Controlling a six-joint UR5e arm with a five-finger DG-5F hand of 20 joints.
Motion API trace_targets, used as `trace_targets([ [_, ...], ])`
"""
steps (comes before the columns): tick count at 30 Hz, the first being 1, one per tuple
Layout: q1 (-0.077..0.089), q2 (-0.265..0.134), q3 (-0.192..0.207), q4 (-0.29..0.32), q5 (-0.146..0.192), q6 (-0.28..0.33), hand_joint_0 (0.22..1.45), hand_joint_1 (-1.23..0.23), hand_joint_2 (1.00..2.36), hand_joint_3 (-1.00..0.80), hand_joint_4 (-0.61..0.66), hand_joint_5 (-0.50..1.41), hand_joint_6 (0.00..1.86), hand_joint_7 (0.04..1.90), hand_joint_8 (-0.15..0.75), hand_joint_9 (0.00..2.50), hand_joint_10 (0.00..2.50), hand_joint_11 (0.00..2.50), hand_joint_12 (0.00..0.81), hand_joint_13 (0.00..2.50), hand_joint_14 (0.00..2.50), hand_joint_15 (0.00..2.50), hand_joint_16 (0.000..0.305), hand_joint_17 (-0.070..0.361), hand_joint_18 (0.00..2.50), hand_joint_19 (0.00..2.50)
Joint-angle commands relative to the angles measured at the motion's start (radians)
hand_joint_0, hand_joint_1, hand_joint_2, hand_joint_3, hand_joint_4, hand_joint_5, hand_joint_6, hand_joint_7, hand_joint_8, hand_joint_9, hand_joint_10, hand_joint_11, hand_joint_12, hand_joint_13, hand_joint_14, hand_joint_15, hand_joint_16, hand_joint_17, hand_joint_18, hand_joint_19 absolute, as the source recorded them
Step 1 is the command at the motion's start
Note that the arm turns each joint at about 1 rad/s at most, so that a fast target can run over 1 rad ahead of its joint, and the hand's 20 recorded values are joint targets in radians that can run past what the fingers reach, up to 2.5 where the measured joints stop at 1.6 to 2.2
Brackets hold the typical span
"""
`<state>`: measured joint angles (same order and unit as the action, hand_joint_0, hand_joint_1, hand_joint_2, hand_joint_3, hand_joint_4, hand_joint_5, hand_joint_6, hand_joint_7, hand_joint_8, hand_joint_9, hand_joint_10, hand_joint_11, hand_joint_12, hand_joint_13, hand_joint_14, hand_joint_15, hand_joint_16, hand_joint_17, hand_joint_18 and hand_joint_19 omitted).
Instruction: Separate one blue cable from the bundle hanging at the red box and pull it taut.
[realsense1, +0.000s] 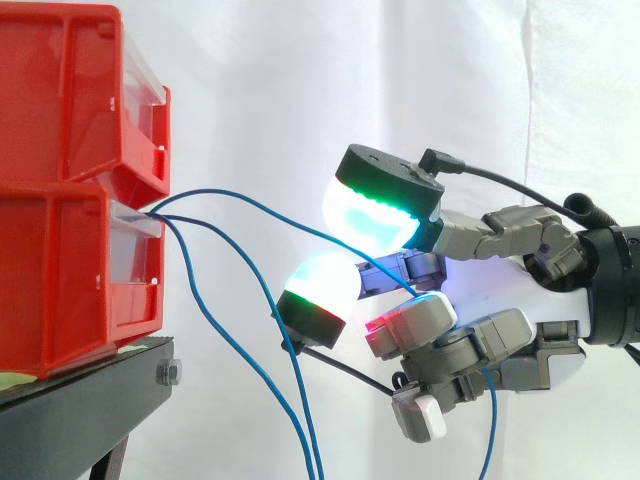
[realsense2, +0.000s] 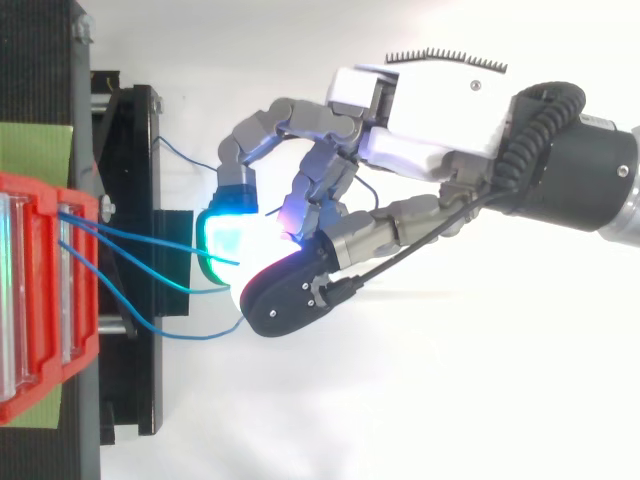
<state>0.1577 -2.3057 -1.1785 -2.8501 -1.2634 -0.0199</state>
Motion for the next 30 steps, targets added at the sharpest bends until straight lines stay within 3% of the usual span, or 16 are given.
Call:
trace_targets([
  [1,0.000,0.000,-0.001,0.000,0.001,0.000,0.65,-0.80,1.00,-0.46,0.16,-0.19,0.95,0.95,0.359,1.12,0.33,1.27,0.358,1.23,0.92,1.27,0.048,0.108,1.01,0.86],
  [8,0.002,0.000,-0.001,0.002,0.001,-0.002,0.66,-0.76,1.02,-0.12,0.10,-0.21,0.97,0.98,0.361,1.10,0.37,1.23,0.353,1.25,0.91,1.27,0.049,0.109,1.02,0.86],
  [21,0.002,0.000,0.000,0.005,-0.001,0.000,0.66,-0.74,1.02,-0.04,0.00,-0.19,0.96,1.02,0.388,1.12,0.44,1.17,0.372,1.26,0.97,1.22,0.052,0.118,1.05,0.84],
  [30,0.002,0.000,-0.001,0.000,-0.007,0.000,0.68,-0.73,1.01,-0.07,-0.02,-0.19,0.97,1.02,0.378,1.12,0.42,1.19,0.370,1.25,0.98,1.22,0.052,0.116,1.04,0.87],
])
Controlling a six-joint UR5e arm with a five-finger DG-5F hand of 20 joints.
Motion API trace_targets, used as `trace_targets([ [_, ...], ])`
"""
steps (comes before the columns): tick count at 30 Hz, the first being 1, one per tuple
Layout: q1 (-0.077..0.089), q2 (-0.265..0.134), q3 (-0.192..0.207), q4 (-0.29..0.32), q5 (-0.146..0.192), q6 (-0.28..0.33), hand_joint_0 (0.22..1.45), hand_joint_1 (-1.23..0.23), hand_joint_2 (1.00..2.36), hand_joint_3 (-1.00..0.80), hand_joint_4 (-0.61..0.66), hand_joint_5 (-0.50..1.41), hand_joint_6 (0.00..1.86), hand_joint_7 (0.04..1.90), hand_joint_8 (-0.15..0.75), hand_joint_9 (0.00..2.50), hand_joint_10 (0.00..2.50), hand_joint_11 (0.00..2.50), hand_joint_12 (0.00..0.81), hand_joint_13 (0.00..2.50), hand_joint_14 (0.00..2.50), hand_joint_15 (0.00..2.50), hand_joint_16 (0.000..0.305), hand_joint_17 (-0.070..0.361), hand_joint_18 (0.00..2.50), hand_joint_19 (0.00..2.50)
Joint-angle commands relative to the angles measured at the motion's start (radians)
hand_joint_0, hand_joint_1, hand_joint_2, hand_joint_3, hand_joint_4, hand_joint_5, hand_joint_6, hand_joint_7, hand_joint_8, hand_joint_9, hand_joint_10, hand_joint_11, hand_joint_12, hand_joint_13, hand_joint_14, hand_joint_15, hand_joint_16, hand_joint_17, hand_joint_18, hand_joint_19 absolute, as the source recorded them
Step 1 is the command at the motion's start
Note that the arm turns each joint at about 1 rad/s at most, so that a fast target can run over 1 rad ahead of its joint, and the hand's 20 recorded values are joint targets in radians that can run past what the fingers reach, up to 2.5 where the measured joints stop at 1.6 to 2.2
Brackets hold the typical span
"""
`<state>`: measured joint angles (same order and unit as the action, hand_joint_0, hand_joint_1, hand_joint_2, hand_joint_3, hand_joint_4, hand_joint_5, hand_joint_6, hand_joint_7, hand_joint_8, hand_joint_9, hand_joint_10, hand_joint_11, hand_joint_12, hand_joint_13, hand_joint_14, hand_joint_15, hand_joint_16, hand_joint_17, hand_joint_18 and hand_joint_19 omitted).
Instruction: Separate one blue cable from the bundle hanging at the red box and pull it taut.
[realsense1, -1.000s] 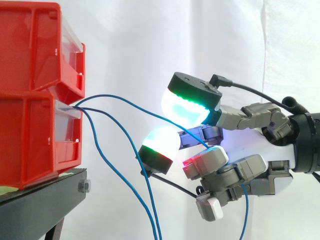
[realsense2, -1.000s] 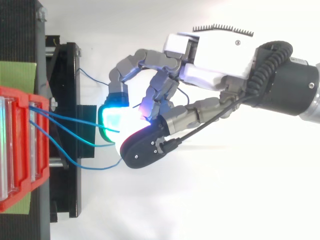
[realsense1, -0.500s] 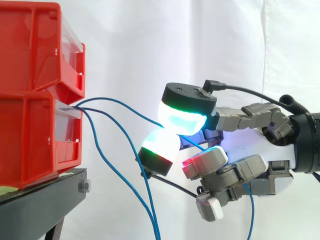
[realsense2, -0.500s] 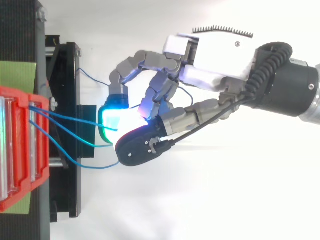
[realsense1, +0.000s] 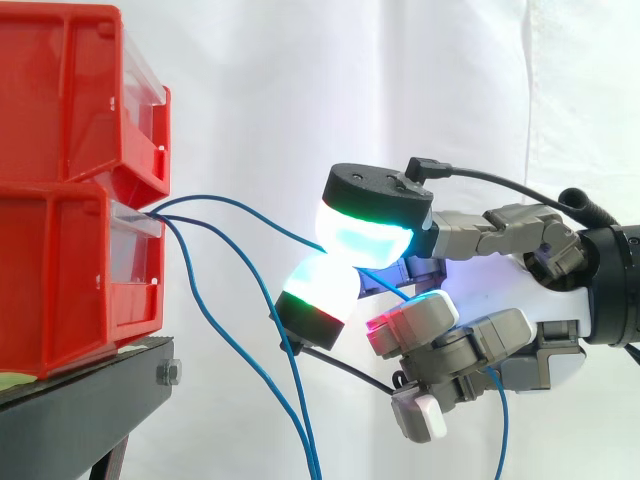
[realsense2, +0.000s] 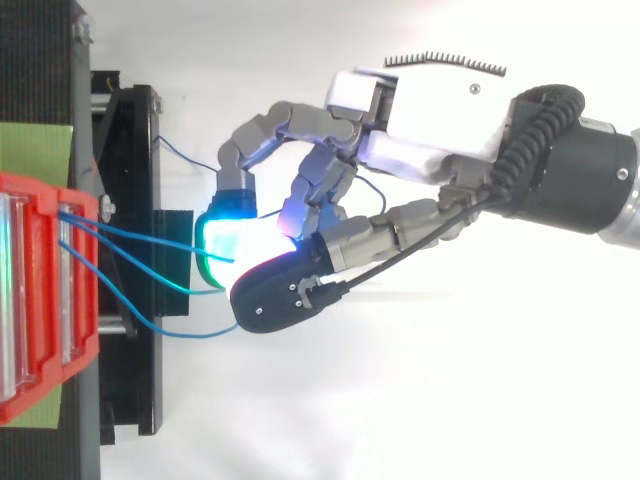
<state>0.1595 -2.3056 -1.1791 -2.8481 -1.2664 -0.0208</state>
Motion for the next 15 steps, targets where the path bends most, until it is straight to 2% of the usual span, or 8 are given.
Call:
trace_targets([
  [1,0.000,0.000,-0.001,-0.001,-0.004,-0.001,0.68,-0.73,1.01,-0.07,-0.02,-0.19,0.97,1.02,0.378,1.12,0.42,1.18,0.374,1.25,0.98,1.20,0.052,0.116,1.04,0.87],
  [15,0.000,0.000,-0.001,-0.002,0.001,0.001,0.69,-0.72,1.01,-0.06,0.00,-0.19,0.96,1.02,0.385,1.11,0.44,1.18,0.369,1.25,0.99,1.18,0.053,0.120,1.05,0.89],
])
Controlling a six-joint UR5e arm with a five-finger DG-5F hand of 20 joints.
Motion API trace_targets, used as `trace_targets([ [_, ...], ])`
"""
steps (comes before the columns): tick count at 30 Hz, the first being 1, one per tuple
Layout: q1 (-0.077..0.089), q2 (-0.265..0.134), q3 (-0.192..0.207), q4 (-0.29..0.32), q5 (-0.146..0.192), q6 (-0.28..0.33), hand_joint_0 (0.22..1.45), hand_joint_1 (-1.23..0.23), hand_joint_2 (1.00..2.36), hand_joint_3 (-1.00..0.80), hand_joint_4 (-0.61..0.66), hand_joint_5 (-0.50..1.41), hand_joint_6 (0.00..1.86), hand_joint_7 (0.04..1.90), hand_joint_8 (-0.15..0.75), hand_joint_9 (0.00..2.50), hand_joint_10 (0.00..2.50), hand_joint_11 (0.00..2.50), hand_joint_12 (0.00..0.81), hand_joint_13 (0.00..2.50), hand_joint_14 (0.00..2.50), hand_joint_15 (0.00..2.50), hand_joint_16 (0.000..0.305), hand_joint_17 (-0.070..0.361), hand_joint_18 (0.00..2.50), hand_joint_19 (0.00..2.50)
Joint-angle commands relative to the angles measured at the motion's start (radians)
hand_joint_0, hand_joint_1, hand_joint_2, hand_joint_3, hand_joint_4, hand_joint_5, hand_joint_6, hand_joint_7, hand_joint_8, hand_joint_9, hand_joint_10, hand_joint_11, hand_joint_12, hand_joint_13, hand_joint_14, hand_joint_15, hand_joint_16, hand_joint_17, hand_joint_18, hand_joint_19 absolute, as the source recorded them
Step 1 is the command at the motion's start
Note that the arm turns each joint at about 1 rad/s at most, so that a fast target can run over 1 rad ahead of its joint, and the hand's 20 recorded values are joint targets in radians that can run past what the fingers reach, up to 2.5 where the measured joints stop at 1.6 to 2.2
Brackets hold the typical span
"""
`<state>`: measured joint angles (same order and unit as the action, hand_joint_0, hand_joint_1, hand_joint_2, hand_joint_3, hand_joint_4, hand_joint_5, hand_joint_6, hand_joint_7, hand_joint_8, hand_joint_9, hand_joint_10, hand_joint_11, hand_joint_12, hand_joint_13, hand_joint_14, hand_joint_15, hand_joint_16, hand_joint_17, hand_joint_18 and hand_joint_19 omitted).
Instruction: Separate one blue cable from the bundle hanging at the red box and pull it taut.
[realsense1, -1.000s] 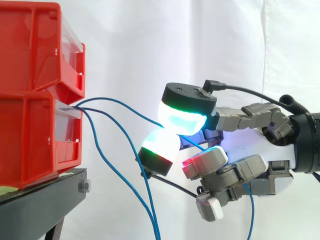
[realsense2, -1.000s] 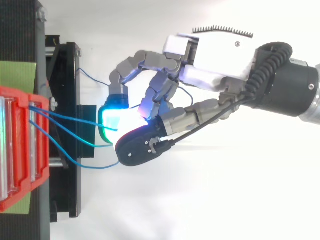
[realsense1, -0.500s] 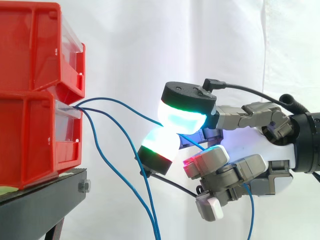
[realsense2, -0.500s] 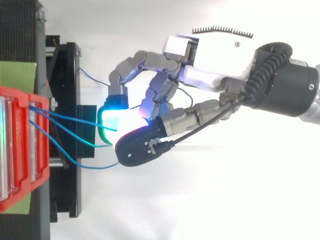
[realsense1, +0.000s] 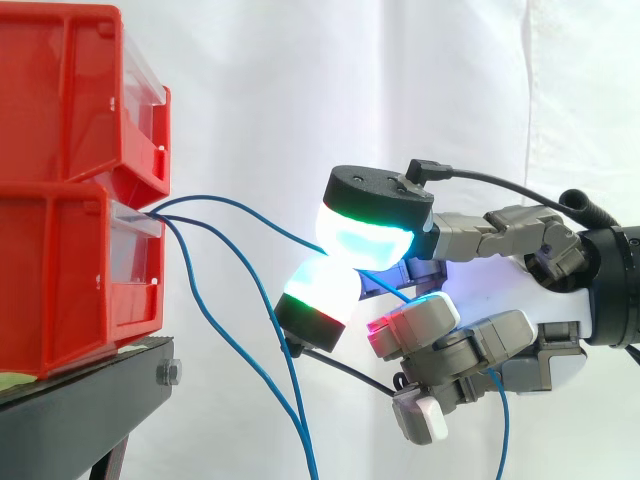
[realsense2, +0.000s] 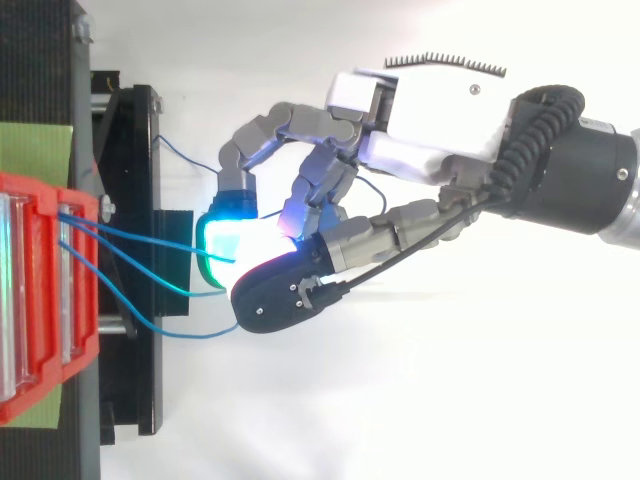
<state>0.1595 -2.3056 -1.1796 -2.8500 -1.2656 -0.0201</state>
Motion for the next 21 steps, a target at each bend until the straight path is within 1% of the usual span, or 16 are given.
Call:
trace_targets([
  [1,0.000,0.000,0.000,0.000,0.000,-0.001,0.69,-0.72,1.01,-0.06,0.01,-0.19,0.96,1.02,0.381,1.11,0.44,1.18,0.374,1.25,0.98,1.19,0.054,0.121,1.05,0.89],
  [4,0.000,0.000,0.000,0.000,0.000,0.000,0.68,-0.70,1.01,-0.08,0.00,-0.19,0.96,1.02,0.362,1.12,0.43,1.21,0.353,1.26,0.96,1.24,0.054,0.121,1.05,0.90],
  [8,0.000,0.000,0.000,0.000,0.000,0.000,0.68,-0.69,1.01,-0.09,0.00,-0.19,0.96,1.03,0.335,1.11,0.40,1.24,0.355,1.24,0.91,1.28,0.055,0.123,1.02,0.91],
  [12,0.002,0.000,0.000,0.000,0.000,0.000,0.68,-0.69,1.01,-0.10,0.00,-0.20,0.96,1.04,0.336,1.11,0.38,1.23,0.345,1.25,0.88,1.28,0.054,0.121,1.00,0.89],
  [13,0.000,0.000,0.000,0.000,0.000,0.000,0.68,-0.69,1.01,-0.09,0.00,-0.20,0.96,1.03,0.337,1.11,0.38,1.23,0.358,1.25,0.88,1.28,0.053,0.120,1.00,0.89],
  [21,0.000,0.000,0.000,0.000,0.000,0.000,0.67,-0.69,1.01,-0.09,0.01,-0.19,0.96,1.03,0.333,1.13,0.39,1.25,0.333,1.27,0.86,1.32,0.055,0.123,1.01,0.92],
])
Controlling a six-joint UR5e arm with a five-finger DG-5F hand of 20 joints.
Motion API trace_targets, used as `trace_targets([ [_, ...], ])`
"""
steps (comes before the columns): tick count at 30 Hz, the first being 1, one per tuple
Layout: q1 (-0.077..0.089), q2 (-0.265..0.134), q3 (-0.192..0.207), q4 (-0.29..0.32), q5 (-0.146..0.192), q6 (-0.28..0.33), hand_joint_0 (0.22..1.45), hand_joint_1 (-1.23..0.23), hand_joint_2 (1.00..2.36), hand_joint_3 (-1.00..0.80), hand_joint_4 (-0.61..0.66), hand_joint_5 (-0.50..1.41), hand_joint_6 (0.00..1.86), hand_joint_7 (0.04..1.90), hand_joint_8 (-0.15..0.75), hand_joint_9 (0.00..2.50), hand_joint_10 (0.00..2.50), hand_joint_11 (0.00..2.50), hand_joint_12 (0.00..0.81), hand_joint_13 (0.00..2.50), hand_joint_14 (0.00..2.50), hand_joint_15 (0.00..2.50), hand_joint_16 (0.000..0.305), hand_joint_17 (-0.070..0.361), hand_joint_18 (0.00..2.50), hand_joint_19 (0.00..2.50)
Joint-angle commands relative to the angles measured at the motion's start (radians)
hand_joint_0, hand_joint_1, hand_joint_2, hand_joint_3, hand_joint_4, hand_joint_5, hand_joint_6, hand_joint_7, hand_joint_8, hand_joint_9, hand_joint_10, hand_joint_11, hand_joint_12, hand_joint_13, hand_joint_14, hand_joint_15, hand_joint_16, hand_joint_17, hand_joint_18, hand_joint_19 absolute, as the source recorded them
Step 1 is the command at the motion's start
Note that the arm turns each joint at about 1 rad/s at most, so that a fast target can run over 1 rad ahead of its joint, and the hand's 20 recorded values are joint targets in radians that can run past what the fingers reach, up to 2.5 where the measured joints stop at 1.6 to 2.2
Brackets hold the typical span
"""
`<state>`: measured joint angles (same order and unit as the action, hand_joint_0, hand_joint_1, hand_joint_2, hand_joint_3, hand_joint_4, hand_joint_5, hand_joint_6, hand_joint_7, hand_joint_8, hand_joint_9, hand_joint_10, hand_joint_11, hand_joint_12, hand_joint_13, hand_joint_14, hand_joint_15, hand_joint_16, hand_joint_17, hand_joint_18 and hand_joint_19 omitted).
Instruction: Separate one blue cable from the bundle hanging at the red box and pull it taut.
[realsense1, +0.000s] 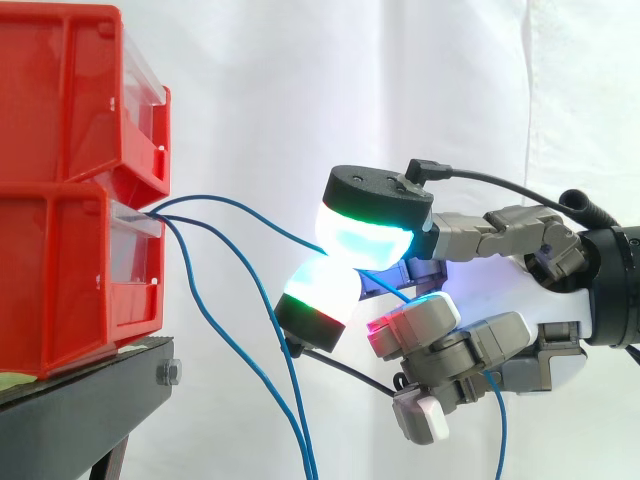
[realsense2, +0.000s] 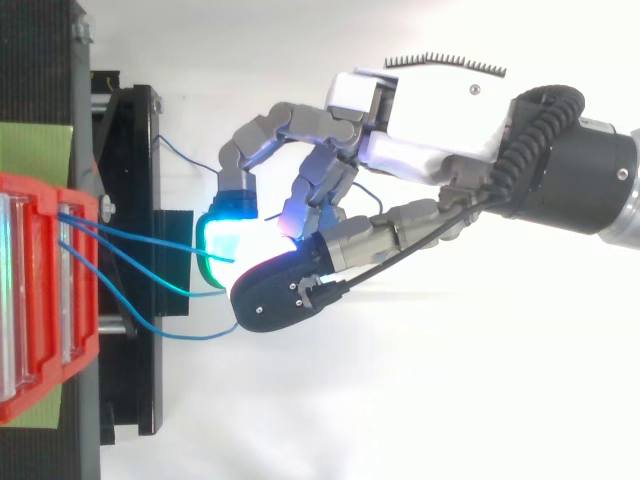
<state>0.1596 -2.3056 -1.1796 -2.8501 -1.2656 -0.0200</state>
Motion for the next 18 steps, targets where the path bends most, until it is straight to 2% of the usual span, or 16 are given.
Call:
trace_targets([
  [1,0.001,0.000,0.000,0.000,0.000,0.000,0.68,-0.69,1.01,-0.09,0.00,-0.19,0.96,1.04,0.319,1.14,0.41,1.25,0.326,1.28,0.85,1.33,0.056,0.125,1.01,0.92],
  [9,0.000,0.000,0.000,0.000,0.000,0.000,0.68,-0.69,1.01,-0.08,-0.02,-0.19,0.96,1.03,0.314,1.15,0.42,1.27,0.329,1.29,0.80,1.37,0.054,0.122,1.02,0.93],
  [12,0.000,0.000,0.000,0.002,0.000,0.000,0.68,-0.69,1.01,-0.09,-0.01,-0.19,0.96,1.04,0.310,1.12,0.58,1.26,0.333,1.29,0.86,1.36,0.052,0.118,1.05,0.97],
  [13,0.000,0.000,0.000,0.000,0.000,0.000,0.68,-0.69,1.01,-0.09,-0.01,-0.19,0.96,1.04,0.306,1.10,0.82,1.21,0.339,1.28,0.90,1.37,0.051,0.114,1.08,1.01],
  [14,0.000,0.000,0.000,0.000,0.000,0.000,0.68,-0.69,1.01,-0.08,-0.02,-0.19,0.96,1.03,0.304,1.09,0.92,1.20,0.332,1.28,0.92,1.37,0.050,0.112,1.09,1.02],
  [15,0.000,0.000,0.000,0.000,0.000,0.000,0.68,-0.69,1.01,-0.09,-0.02,-0.19,0.96,1.03,0.296,1.07,1.03,1.20,0.337,1.25,1.01,1.35,0.048,0.109,1.10,1.08],
  [17,0.000,0.000,0.000,0.000,0.000,-0.001,0.68,-0.69,1.01,-0.09,-0.02,-0.19,0.96,1.02,0.292,1.02,1.41,1.13,0.341,1.20,1.34,1.25,0.048,0.107,1.16,1.18],
  [18,0.000,0.000,0.000,0.000,0.000,0.000,0.68,-0.69,1.01,-0.09,-0.02,-0.19,0.96,1.02,0.293,1.01,1.47,1.11,0.338,1.19,1.37,1.25,0.046,0.104,1.16,1.20],
])
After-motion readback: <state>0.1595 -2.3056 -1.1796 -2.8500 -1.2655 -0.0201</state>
